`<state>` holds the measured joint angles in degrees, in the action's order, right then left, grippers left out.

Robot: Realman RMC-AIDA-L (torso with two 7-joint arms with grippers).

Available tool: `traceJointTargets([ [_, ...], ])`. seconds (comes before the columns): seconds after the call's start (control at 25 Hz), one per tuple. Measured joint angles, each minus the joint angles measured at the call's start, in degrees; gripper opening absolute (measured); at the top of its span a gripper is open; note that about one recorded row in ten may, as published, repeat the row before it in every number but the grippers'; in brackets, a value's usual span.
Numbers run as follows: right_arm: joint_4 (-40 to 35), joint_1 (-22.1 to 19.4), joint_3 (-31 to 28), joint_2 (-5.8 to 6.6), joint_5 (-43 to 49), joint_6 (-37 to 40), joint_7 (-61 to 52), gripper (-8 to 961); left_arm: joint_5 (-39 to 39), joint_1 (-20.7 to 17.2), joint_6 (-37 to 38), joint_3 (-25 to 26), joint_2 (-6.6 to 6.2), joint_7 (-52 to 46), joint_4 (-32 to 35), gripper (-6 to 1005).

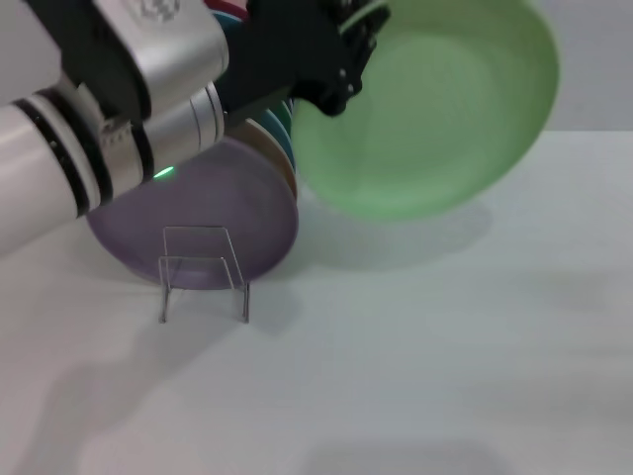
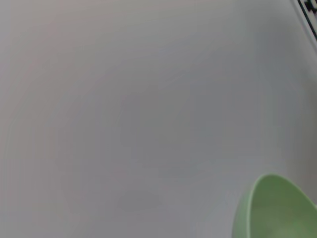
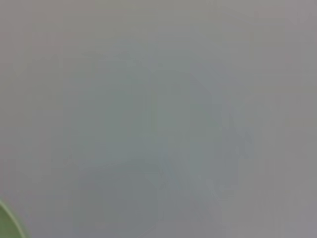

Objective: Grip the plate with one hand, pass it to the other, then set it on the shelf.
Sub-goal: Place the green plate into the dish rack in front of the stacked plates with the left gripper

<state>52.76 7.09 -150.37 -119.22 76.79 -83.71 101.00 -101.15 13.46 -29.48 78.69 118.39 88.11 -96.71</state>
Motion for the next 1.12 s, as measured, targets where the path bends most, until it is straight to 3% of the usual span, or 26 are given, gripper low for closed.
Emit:
traceJointTargets([
  [0.12,-0.24,-0.33,-0.36,-0.04,0.16,-0.07,0.52,769,12.52,-4.17,4.11,-3.64,0.12,17.46,-2.13,79],
  [0.16,-0.42,-0.3,-0.41,-0.04,0.31,-0.05,0.83,777,17.58,-5.13,4.25,-4.44,0.19,24.47,-2.24,79],
  [0.2,-0.65,-0.22,-0.43,-0.04,0.45,-0.03,1.08,784,17.58,-5.13,4.25,-4.44,0.19,24.47,-2.24,79],
  [0.32,-1.64,0.23,-0.26,0.07,0.75,0.19,1.48,807,34.67,-7.22,1.71,-5.9,0.34,45.91,-0.73,79],
  [0.36,-1.97,0.42,-0.04,0.18,0.84,0.23,1.53,815,45.98,-8.55,-3.29,-6.14,0.49,61.83,2.12,80],
  [0.4,-1.97,0.42,-0.04,0.18,0.84,0.23,1.53,815,45.98,-8.55,-3.29,-6.14,0.49,61.83,2.12,80],
  [0.56,-2.01,0.45,0.06,0.22,0.86,0.15,1.57,814,61.23,-8.48,-17.67,-3.54,0.64,82.37,12.02,80],
  [0.64,-2.03,0.44,0.06,0.2,0.86,-0.03,1.62,815,67.05,-6.71,-26.08,-0.38,0.52,86.45,19.69,80],
  [0.76,-2.09,0.36,0.05,0.17,1.0,-0.14,1.7,815,75.91,-2.83,-34.85,4.07,0.09,84.1,33.63,79],
  [0.92,-2.53,0.47,0.18,0.08,1.62,-0.23,1.71,814,76.44,-1.21,-37.37,7.45,0.12,82.63,41.04,77],
  [0.96,-2.73,0.53,0.2,0.1,1.72,-0.24,1.72,814,76.38,-0.34,-40.01,9.11,-0.08,81.76,45.24,77],
  [1.12,-3.1,0.82,0.19,0.13,2.21,-0.28,1.73,814,75.94,0.94,-45.73,12.18,-0.3,80.76,51.8,75],
])
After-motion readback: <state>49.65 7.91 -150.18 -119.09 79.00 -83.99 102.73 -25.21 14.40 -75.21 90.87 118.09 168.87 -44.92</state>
